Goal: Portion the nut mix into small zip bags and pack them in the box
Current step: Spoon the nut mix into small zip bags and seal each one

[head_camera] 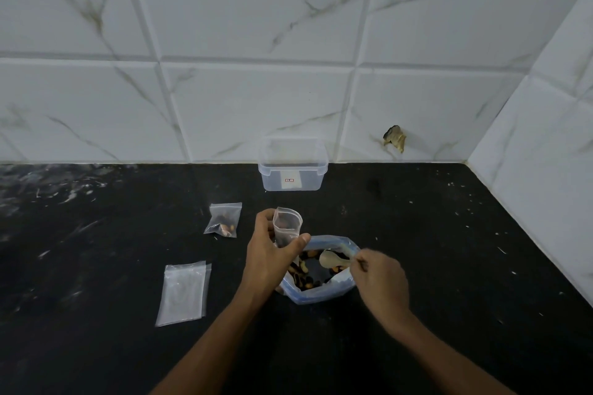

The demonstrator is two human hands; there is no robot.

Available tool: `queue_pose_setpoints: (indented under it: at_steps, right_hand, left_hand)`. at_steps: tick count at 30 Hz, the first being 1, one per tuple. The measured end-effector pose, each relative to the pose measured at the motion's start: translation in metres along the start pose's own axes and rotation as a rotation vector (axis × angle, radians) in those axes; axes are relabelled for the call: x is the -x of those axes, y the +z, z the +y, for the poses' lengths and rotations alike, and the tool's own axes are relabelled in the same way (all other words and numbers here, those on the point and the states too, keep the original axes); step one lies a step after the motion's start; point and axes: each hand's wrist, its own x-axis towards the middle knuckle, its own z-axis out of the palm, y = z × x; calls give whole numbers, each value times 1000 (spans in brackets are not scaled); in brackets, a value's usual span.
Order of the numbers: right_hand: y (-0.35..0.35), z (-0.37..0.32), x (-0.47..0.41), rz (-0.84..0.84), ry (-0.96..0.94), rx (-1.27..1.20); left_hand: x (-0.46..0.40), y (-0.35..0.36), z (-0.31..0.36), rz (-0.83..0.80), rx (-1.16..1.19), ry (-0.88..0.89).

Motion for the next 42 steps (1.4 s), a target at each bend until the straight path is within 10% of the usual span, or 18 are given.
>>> queue_pose_setpoints:
  at_steps: [8,16,42]
  right_hand:
    - [21,6,6,37,-93,217]
    - [-18,-59,-3,-28,-170,-402]
    - [-57,-68,-44,-140,-323,-420]
  left_hand:
    - [2,1,2,10,-13,31]
    - [4,11,13,9,-13,82]
    - [-6,-13,25,-60,65,84]
